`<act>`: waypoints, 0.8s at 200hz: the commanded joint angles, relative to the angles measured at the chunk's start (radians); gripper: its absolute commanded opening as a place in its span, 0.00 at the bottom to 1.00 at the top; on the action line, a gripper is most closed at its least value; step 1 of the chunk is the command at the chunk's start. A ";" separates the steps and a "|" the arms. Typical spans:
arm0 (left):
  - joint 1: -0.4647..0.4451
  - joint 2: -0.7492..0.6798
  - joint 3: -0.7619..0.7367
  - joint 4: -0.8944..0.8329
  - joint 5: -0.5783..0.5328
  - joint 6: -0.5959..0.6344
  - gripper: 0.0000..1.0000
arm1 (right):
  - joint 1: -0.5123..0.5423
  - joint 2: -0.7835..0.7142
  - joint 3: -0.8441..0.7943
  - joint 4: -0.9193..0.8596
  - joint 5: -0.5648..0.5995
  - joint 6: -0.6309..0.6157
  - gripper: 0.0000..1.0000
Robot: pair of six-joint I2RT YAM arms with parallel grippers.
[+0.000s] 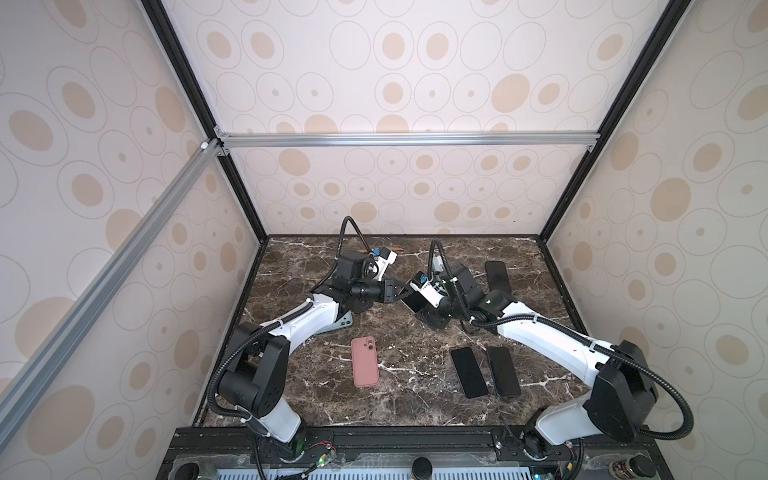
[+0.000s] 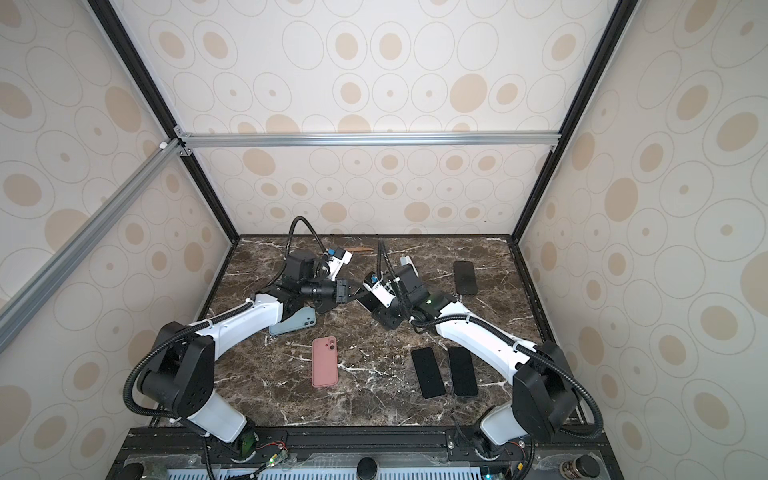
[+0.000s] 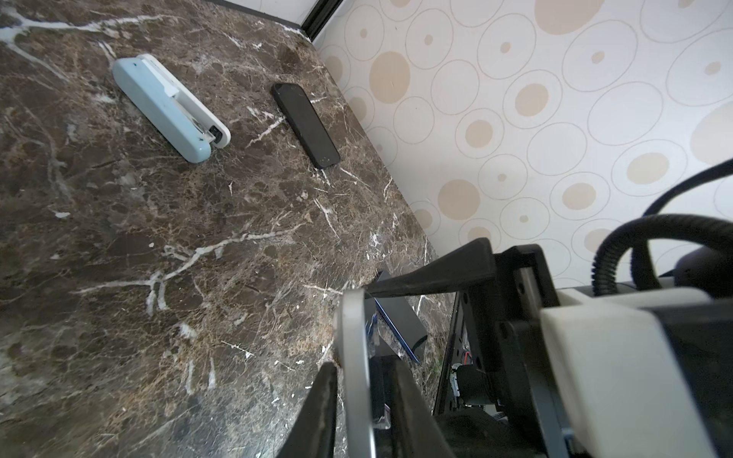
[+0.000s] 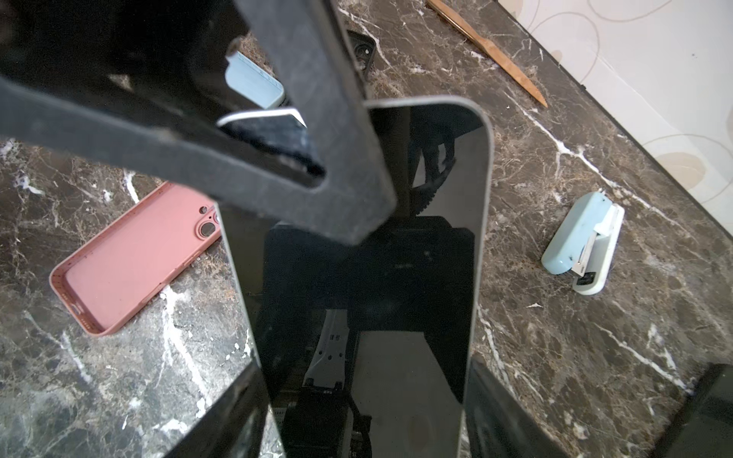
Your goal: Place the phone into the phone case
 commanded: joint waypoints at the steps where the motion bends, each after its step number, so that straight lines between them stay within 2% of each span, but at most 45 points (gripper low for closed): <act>1: 0.001 0.014 0.053 -0.051 0.008 0.049 0.25 | 0.017 -0.043 0.017 0.065 0.027 -0.026 0.41; 35: 0.001 0.019 0.056 -0.054 0.013 0.056 0.09 | 0.023 -0.043 0.017 0.071 0.037 -0.031 0.42; 50: 0.001 0.016 0.056 -0.045 0.009 0.057 0.00 | 0.021 -0.047 0.014 0.078 0.038 -0.021 0.46; 62: 0.001 0.009 0.051 -0.027 -0.001 0.049 0.00 | 0.023 -0.055 0.015 0.085 0.042 -0.004 0.57; 69: 0.000 0.001 0.043 -0.006 -0.009 0.042 0.00 | 0.024 -0.061 0.012 0.096 0.048 0.010 0.69; 73: 0.001 -0.004 0.038 0.009 -0.013 0.036 0.00 | 0.023 -0.064 0.012 0.105 0.051 0.022 0.80; 79: 0.000 -0.015 0.028 0.037 -0.019 0.025 0.00 | 0.023 -0.068 0.018 0.107 0.051 0.029 0.88; 96: 0.002 -0.046 0.021 0.082 -0.057 -0.006 0.00 | 0.022 -0.078 0.055 0.098 0.046 0.071 0.99; 135: 0.016 -0.145 0.068 0.123 -0.167 -0.065 0.00 | 0.003 -0.160 0.106 0.125 -0.011 0.164 1.00; 160: 0.023 -0.236 0.023 0.288 -0.213 -0.173 0.00 | -0.094 -0.237 0.087 0.202 -0.170 0.308 1.00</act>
